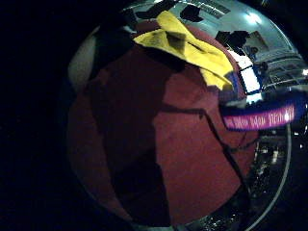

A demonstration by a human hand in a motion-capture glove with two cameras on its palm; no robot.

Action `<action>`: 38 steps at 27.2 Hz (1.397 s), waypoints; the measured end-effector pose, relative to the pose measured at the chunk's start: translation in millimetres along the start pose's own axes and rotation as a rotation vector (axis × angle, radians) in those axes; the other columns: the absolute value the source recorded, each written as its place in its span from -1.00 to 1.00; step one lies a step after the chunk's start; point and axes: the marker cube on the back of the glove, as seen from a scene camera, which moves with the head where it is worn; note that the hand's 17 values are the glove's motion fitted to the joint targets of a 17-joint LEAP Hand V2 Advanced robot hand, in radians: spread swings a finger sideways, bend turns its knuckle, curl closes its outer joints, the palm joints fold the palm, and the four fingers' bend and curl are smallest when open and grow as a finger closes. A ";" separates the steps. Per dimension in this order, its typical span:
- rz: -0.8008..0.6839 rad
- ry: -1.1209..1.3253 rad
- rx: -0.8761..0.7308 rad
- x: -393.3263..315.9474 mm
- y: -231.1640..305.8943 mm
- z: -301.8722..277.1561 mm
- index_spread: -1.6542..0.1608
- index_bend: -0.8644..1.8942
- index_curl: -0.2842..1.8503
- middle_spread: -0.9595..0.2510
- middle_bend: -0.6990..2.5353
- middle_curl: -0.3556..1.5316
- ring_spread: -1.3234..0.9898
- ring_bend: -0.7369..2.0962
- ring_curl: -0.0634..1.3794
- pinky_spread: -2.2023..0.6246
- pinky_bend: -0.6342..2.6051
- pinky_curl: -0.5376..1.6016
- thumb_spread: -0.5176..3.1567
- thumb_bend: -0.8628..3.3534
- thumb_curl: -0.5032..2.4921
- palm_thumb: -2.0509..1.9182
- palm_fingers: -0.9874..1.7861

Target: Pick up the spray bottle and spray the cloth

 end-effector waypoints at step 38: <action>0.560 -0.831 0.549 221.1 34.4 -51.3 0.38 -0.29 -0.54 0.57 -0.37 -0.24 0.18 -0.17 -0.49 0.72 -0.41 -0.18 -0.13 -0.60 -0.49 0.25 0.04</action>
